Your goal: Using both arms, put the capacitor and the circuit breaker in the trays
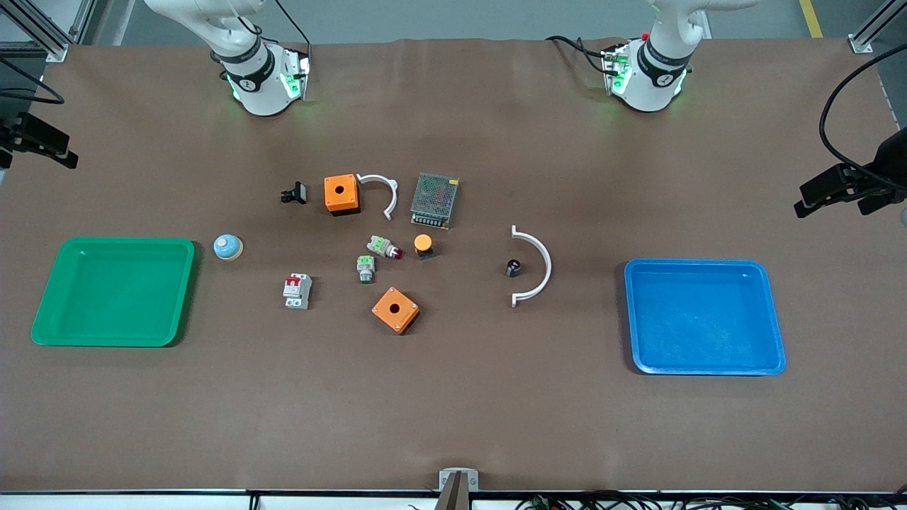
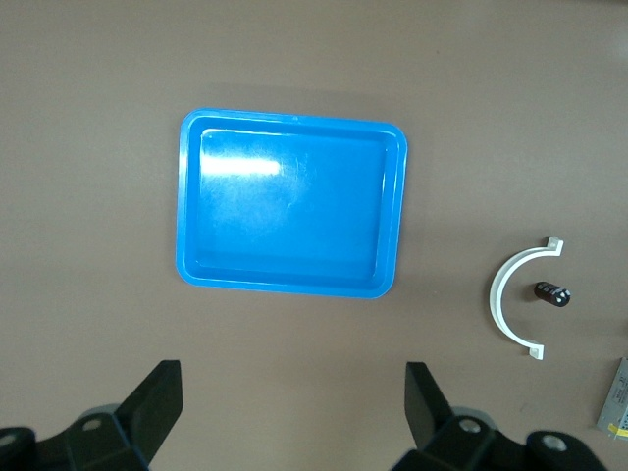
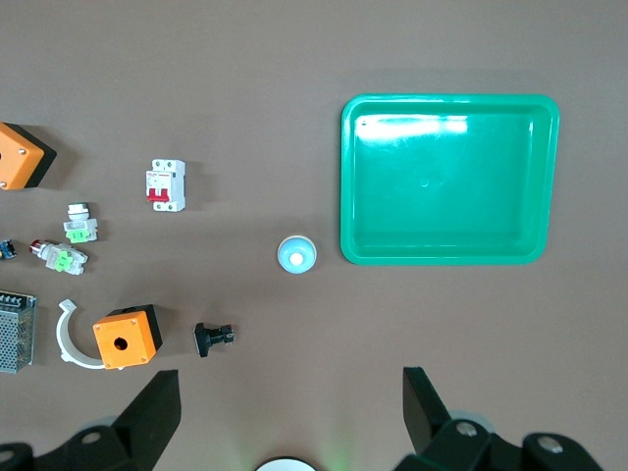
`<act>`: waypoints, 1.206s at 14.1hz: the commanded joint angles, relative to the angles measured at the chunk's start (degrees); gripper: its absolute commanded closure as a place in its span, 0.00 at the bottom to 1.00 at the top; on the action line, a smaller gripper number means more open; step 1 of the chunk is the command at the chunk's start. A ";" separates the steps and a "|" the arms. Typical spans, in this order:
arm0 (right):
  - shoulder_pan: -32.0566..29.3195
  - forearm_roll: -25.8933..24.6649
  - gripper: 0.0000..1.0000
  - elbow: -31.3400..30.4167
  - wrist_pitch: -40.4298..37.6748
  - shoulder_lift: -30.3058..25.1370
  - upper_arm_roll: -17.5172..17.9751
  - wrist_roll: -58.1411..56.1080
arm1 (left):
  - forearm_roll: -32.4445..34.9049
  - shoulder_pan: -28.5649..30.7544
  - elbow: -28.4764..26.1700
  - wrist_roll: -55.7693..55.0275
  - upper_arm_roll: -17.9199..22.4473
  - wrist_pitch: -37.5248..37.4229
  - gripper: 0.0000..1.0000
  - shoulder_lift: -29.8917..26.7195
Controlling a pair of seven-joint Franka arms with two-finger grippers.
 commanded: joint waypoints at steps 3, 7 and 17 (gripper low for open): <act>-0.52 -0.41 0.00 0.33 -0.28 -0.34 0.42 -0.11 | -0.17 -0.25 1.16 -0.27 -0.01 -0.06 0.00 0.56; -0.52 -0.32 0.00 0.33 -0.19 -0.34 0.42 -0.02 | -2.19 -0.68 0.90 -0.27 -0.09 -0.67 0.00 0.65; -0.61 -0.41 0.00 2.27 3.05 2.03 0.33 -0.11 | -2.37 -16.14 0.55 -18.62 -1.24 2.83 0.00 15.30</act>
